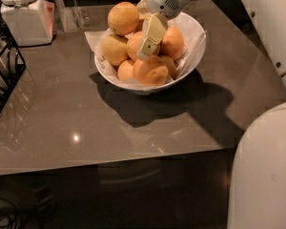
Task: Pick orange from white bowl
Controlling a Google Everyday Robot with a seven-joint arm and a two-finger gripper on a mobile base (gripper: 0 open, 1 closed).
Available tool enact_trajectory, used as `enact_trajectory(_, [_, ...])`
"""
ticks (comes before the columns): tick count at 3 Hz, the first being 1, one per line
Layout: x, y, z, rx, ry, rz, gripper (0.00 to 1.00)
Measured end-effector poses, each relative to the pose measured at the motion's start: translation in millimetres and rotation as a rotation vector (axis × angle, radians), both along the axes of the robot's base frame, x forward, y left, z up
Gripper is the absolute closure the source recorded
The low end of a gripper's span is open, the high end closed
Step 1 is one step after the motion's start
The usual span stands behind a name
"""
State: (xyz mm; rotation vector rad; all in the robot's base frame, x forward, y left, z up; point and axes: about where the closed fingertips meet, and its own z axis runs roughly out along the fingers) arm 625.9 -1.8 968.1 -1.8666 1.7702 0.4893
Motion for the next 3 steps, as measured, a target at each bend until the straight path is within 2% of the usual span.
enact_trajectory(1, [8,0,9,0.022,-0.031,-0.033,0.00])
enact_trajectory(2, [18,-17,30,0.006,-0.089,-0.110,0.00])
enact_trajectory(3, [27,-44,47,-0.008,-0.138,-0.201,0.00])
